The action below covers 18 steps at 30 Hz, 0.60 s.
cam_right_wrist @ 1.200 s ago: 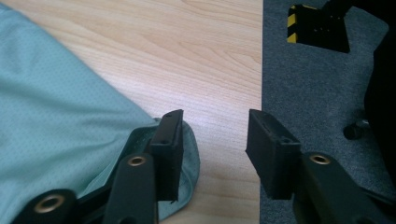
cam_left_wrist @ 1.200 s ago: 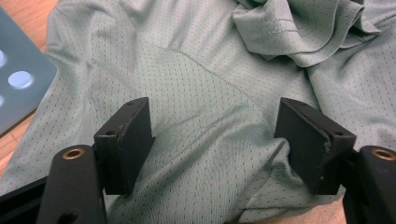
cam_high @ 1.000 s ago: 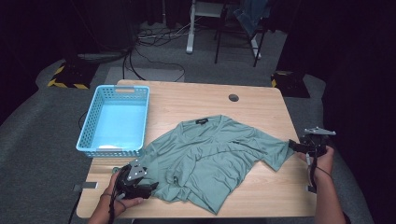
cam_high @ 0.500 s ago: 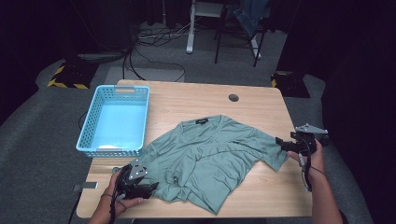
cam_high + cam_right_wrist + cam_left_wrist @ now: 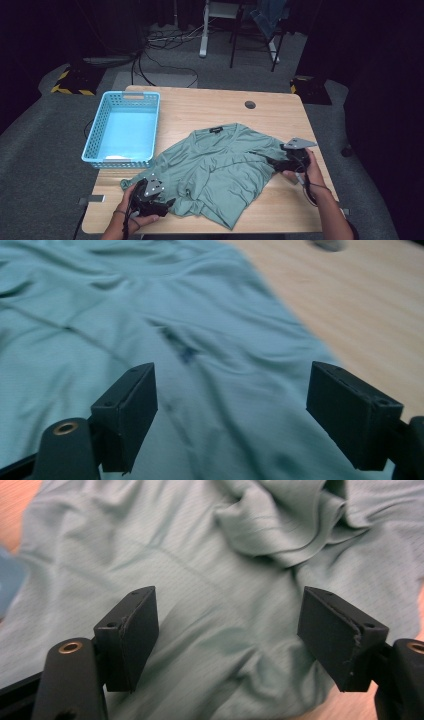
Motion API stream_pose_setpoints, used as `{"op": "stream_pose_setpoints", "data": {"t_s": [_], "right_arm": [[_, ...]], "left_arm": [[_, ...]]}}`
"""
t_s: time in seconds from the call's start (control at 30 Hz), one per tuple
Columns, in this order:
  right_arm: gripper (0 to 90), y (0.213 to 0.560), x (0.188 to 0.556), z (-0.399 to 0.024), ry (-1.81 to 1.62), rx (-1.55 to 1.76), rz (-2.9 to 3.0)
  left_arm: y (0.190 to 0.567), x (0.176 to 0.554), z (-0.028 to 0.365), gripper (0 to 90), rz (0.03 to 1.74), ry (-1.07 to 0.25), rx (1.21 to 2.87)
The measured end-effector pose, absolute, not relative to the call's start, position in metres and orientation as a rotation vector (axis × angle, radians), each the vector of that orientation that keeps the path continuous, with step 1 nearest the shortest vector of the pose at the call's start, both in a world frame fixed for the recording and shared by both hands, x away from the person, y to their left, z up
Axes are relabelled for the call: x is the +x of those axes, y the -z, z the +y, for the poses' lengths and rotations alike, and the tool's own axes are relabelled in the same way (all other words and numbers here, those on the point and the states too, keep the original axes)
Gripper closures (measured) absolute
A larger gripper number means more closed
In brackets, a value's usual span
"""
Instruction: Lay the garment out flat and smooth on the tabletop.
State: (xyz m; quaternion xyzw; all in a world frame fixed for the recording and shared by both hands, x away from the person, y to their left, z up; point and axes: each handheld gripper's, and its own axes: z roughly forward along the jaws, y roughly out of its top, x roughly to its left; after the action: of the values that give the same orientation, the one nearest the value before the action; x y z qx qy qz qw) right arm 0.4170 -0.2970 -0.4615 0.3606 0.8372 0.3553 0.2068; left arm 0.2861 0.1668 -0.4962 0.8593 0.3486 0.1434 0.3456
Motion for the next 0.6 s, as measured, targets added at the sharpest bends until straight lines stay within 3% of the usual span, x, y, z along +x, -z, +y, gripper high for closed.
{"op": "stream_pose_setpoints", "data": {"t_s": [0.3, 0.6], "right_arm": [[20.9, 0.494, 0.420, -0.252, -0.948, 0.925, 2.486], [19.7, 0.499, 0.419, -0.263, -1.025, 0.983, 2.491]], "left_arm": [[0.502, 0.289, 0.163, 22.9, 0.907, -0.368, 2.219], [0.505, 0.289, 0.161, 21.0, 0.908, -0.379, 2.196]]}}
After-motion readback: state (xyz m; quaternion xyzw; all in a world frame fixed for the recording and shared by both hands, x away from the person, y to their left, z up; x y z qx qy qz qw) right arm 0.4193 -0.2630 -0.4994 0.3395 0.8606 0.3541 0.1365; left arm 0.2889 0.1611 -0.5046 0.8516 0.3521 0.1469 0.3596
